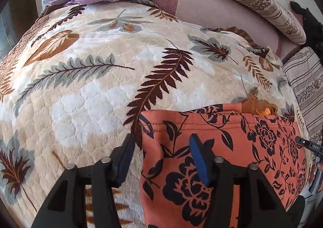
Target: Fold small clothes
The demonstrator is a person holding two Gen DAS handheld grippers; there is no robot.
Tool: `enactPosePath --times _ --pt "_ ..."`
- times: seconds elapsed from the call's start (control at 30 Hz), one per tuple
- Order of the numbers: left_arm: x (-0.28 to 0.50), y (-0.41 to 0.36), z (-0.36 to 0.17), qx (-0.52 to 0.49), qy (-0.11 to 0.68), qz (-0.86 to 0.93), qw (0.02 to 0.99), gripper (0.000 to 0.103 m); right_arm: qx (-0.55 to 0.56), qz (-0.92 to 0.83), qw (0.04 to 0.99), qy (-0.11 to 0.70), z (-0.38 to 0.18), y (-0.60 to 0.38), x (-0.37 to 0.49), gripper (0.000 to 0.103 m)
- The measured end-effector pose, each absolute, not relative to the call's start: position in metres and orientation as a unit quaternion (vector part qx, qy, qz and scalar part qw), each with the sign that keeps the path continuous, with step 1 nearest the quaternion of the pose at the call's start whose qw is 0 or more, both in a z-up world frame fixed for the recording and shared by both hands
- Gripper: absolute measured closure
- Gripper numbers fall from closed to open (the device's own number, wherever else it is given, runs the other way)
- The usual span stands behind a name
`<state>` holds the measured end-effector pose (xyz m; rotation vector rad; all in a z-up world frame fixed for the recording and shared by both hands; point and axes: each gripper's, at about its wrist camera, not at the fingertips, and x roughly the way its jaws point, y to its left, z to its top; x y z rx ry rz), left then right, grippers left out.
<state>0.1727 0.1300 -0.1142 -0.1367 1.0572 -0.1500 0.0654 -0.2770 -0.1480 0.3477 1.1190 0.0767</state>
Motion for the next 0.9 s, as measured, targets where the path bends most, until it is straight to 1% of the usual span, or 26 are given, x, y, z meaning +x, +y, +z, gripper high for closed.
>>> enactPosePath --times 0.03,0.07,0.13,0.27,0.37,0.43,0.5,0.57,0.6,0.63,0.67,0.7,0.73,0.77,0.8,0.87,0.9 --pt "0.176 0.128 -0.115 -0.053 0.51 -0.066 0.856 0.097 0.154 0.033 0.836 0.526 -0.144 -0.275 0.066 0.087" --pt "0.176 0.128 -0.113 -0.053 0.507 -0.064 0.858 0.098 0.145 0.032 0.839 0.523 -0.139 -0.272 0.066 0.095" --pt "0.17 0.126 -0.099 -0.05 0.481 -0.066 0.873 0.098 0.129 0.03 0.851 0.508 -0.124 -0.267 0.062 0.096" --pt "0.149 0.112 -0.058 -0.01 0.416 -0.093 0.905 0.098 0.095 0.023 0.881 0.462 -0.086 -0.258 0.04 0.096" --pt "0.15 0.107 -0.05 0.004 0.399 -0.103 0.911 0.098 0.088 0.005 0.89 0.448 -0.076 -0.261 0.029 0.096" --pt "0.165 0.106 -0.065 0.005 0.414 -0.095 0.905 0.096 0.097 -0.014 0.885 0.455 -0.091 -0.271 0.034 0.096" --pt "0.186 0.106 -0.097 0.015 0.462 -0.073 0.884 0.095 0.137 -0.013 0.864 0.484 -0.122 -0.285 0.046 0.096" --pt "0.196 0.108 -0.127 0.016 0.506 -0.053 0.861 0.092 0.174 -0.014 0.834 0.524 -0.157 -0.296 0.058 0.091" --pt "0.193 0.111 -0.126 0.01 0.492 -0.056 0.869 0.092 0.187 -0.011 0.835 0.518 -0.161 -0.299 0.057 0.091" --pt "0.19 0.113 -0.12 0.005 0.487 -0.056 0.871 0.089 0.192 -0.014 0.84 0.506 -0.156 -0.3 0.055 0.091" --pt "0.185 0.115 -0.112 0.003 0.485 -0.052 0.873 0.08 0.194 -0.021 0.844 0.5 -0.15 -0.301 0.051 0.088" --pt "0.179 0.119 -0.101 0.0 0.472 -0.05 0.88 0.06 0.19 -0.029 0.848 0.494 -0.144 -0.301 0.046 0.085" --pt "0.17 0.122 -0.089 -0.001 0.452 -0.045 0.891 0.049 0.182 -0.037 0.853 0.488 -0.136 -0.302 0.043 0.078" --pt "0.161 0.124 -0.076 0.002 0.434 -0.037 0.9 0.048 0.177 -0.044 0.856 0.484 -0.129 -0.303 0.039 0.072" --pt "0.151 0.126 -0.064 0.002 0.421 -0.038 0.906 0.047 0.18 -0.046 0.859 0.477 -0.12 -0.303 0.033 0.071" --pt "0.13 0.127 -0.045 -0.005 0.411 -0.051 0.91 0.041 0.198 -0.031 0.867 0.457 -0.1 -0.301 0.02 0.071" --pt "0.119 0.125 -0.037 -0.005 0.41 -0.053 0.911 0.04 0.212 -0.013 0.869 0.447 -0.09 -0.296 0.013 0.068"
